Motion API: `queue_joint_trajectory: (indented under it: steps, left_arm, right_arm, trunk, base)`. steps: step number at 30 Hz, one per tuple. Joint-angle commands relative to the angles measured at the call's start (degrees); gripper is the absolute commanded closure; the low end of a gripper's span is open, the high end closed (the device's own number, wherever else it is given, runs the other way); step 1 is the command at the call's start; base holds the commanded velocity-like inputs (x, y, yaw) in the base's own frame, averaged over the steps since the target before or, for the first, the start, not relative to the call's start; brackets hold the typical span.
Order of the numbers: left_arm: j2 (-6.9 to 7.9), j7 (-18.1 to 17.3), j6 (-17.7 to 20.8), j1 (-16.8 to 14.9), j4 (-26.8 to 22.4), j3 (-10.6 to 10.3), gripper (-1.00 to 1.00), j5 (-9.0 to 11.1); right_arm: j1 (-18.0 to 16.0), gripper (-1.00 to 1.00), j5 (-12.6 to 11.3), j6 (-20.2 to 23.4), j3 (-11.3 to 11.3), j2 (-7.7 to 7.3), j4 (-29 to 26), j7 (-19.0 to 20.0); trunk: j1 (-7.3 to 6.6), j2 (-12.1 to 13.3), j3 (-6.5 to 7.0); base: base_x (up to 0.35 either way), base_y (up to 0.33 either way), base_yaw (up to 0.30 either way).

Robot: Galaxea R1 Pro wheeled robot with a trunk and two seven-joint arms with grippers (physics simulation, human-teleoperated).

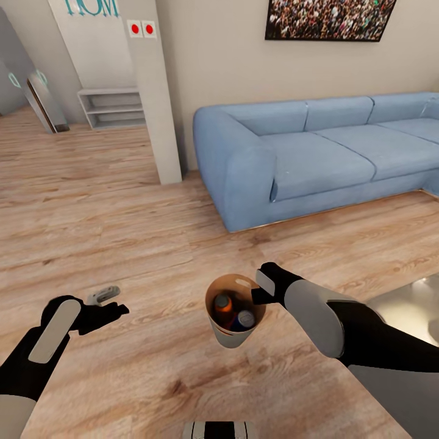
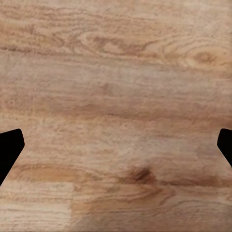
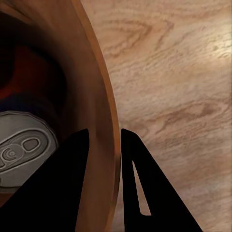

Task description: Put the three can of soda from the living room inside the tash can in the kitchen.

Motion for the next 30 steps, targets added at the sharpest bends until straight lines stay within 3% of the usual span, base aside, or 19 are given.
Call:
queue_joint_trajectory:
  steps: [1,7,21,30]
  left_arm:
    - [0.0,-0.01,-0.01,0.0,0.0,0.0,-1.0,0.0]
    - [-0.15,-0.01,-0.01,0.0,-0.02,0.0,-1.0,0.0]
    - [-0.52,-0.06,-0.01,0.0,-0.12,0.0,-1.0,0.0]
    - [-0.53,-0.1,-0.01,0.0,-0.19,0.0,-1.0,-0.01]
  right_arm:
    - [-0.03,1.0,-0.42,-0.13,-0.76,0.01,-0.01,0.05]
    - [-0.03,1.0,-0.42,-0.13,-0.74,0.01,-0.01,0.05]
    - [-0.03,1.0,-0.42,-0.13,-0.67,0.01,0.01,0.05]
    - [-0.03,1.0,-0.36,-0.13,-0.67,0.01,0.02,0.05]
  trunk:
    - [0.22,-0.42,-0.18]
    - [1.53,-2.82,-1.26]
    - [1.89,-3.01,-4.36]
    - [1.89,-3.01,-4.36]
  base:
    - [0.0,0.0,0.0]
    - [0.0,0.0,0.0]
    - [0.0,0.0,0.0]
    - [0.0,0.0,0.0]
